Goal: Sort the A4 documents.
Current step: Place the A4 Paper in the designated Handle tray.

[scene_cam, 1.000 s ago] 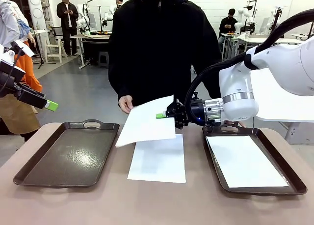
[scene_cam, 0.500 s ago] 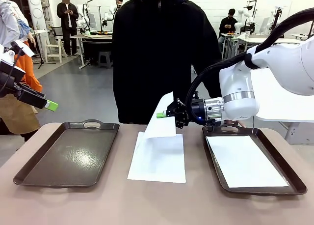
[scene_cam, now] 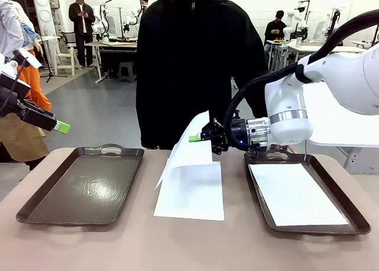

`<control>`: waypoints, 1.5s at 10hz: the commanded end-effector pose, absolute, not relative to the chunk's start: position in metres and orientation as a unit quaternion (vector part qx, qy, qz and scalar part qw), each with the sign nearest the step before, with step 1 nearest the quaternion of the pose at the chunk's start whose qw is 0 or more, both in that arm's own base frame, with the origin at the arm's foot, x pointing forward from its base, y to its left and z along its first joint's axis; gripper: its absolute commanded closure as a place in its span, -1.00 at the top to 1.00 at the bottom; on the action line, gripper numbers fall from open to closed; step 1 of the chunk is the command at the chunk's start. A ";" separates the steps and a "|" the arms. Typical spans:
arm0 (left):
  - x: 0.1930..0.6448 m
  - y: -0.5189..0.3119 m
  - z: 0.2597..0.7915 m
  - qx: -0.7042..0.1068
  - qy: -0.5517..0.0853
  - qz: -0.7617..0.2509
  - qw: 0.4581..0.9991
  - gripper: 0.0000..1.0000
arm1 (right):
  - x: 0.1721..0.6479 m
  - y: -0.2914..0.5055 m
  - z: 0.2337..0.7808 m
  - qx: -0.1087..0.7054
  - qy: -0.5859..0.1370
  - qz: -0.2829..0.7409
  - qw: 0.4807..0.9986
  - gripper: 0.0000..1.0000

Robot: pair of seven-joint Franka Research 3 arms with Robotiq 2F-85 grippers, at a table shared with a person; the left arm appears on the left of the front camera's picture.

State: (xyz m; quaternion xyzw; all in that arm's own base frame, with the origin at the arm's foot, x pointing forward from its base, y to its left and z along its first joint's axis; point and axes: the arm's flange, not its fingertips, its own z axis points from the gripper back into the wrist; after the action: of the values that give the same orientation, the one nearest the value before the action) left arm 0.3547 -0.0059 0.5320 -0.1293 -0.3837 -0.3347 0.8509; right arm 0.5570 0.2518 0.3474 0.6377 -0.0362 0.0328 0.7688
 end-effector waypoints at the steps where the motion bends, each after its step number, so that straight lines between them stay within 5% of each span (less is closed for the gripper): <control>1: 0.355 -0.005 0.531 -0.131 -0.384 -0.334 0.850 1.00 | 0.556 0.253 0.345 0.640 -0.040 0.022 0.767 -1.00; 7: 0.355 -0.005 0.531 -0.131 -0.384 -0.334 0.850 1.00 | 0.557 0.252 0.347 0.638 -0.036 0.033 0.769 -0.98; 10: 0.355 -0.005 0.531 -0.131 -0.384 -0.334 0.850 1.00 | 0.516 0.169 0.390 0.599 -0.114 0.161 0.776 -0.98; 15: 0.355 -0.005 0.531 -0.131 -0.384 -0.334 0.850 1.00 | 0.485 0.047 0.398 0.518 -0.074 0.175 0.834 -0.98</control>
State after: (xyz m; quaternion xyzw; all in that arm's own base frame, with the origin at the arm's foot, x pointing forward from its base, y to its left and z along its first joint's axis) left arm 0.3547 -0.0058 0.5320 -0.1291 -0.3838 -0.3345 0.8509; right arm 0.4872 0.0467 0.3996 0.5300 -0.0889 0.1772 0.8245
